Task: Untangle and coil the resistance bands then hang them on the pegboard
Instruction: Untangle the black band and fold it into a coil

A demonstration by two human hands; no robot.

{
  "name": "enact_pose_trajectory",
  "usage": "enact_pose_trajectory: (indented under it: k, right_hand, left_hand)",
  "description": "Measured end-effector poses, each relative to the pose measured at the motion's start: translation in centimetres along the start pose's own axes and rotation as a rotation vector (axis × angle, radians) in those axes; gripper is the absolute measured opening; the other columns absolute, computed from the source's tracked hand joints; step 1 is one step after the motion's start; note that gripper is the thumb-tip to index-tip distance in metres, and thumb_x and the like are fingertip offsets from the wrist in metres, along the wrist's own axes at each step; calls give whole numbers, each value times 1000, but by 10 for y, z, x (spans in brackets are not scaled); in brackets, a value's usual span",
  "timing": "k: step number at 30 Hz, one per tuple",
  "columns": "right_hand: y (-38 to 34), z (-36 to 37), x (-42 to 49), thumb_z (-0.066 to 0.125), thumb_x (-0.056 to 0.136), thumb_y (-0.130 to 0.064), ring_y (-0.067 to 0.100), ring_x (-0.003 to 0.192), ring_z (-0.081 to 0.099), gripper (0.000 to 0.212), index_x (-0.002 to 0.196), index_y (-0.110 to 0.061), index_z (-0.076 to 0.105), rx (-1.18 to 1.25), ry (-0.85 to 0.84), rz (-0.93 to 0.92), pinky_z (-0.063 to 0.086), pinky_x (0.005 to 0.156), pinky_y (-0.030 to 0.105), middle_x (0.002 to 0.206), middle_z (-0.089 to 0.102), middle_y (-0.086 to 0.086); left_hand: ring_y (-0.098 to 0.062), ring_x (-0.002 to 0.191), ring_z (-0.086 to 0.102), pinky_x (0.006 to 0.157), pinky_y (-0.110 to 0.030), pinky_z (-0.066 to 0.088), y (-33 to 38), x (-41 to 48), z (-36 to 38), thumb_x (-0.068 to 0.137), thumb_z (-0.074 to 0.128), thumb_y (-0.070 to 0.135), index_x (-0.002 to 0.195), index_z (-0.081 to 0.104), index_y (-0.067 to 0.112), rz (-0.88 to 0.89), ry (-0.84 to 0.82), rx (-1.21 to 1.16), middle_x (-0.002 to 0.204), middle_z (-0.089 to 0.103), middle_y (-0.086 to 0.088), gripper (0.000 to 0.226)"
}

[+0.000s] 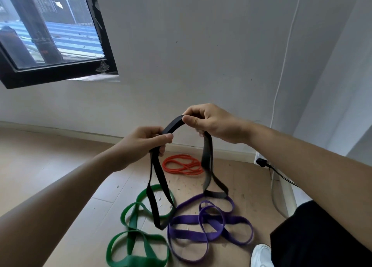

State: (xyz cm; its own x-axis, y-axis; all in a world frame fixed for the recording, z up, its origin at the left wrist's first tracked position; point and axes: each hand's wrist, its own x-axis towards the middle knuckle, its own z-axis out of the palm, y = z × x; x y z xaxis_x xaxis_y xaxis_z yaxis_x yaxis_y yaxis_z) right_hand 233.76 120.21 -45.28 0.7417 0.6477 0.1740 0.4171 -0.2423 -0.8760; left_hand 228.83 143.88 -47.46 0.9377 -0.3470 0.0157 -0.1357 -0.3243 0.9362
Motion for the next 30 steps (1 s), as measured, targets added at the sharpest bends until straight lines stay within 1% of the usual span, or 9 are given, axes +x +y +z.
enact_pose_trajectory:
  k: [2,6,11,14,18,21,24,28,30]
  right_hand:
    - [1,-6,-2,56,102,-27,11,59,42,24,106,-5,66,-45,-2,11,41,58,28,71,47,1]
    - [3,-19,-8,56,102,-26,13,61,48,29,107,1,66,-123,-72,72,47,59,26,77,50,12]
    - [2,-23,-13,67,95,-23,22,76,59,28,110,1,64,-67,-243,183,55,76,32,87,56,14]
    - [-2,-6,-10,70,94,-22,23,77,56,29,109,2,63,-41,-274,137,54,73,32,89,56,14]
    - [-8,2,-6,67,95,-25,15,57,48,27,96,1,65,-49,-178,61,44,54,26,69,49,7]
    - [-9,-3,-6,66,97,-25,13,54,45,23,97,-2,69,-56,-95,2,41,52,26,64,50,0]
    - [-8,-11,-6,60,100,-23,13,54,46,17,92,-9,66,30,36,-47,45,57,26,61,53,-11]
    - [-4,-26,-7,62,94,-30,16,57,50,25,92,-6,62,215,157,-32,47,61,26,62,51,-3]
    - [-2,-29,-9,69,89,-29,16,60,53,29,98,-2,62,202,103,-5,50,62,27,66,53,0]
  left_hand:
    - [-18,71,60,78,-29,52,-1,-1,-3,86,67,45,104,67,-3,3,25,46,70,60,0,51]
    - [-16,69,56,82,-36,48,0,0,-6,86,66,39,94,72,7,26,92,36,68,58,0,34]
    - [-13,70,52,75,-28,49,8,3,7,90,69,36,99,71,8,77,112,-91,74,52,-2,30]
    - [-15,70,53,73,-26,50,13,4,17,87,64,35,96,70,10,115,95,-92,73,53,-3,28]
    - [-18,74,55,77,-30,52,13,3,21,89,59,37,95,68,9,112,22,-77,75,56,-5,30]
    - [-23,77,60,83,-37,54,6,2,16,93,58,43,96,65,12,62,-73,-56,76,59,-3,32]
    - [-23,78,59,84,-38,54,-7,0,10,93,61,43,94,66,19,27,-130,-50,76,57,-2,24]
    - [-17,71,57,77,-30,56,-13,-1,1,73,73,69,102,65,12,40,-2,-91,72,53,3,64]
    - [-17,70,54,76,-29,55,-12,1,-1,77,70,67,104,65,11,65,56,-136,72,51,2,63]
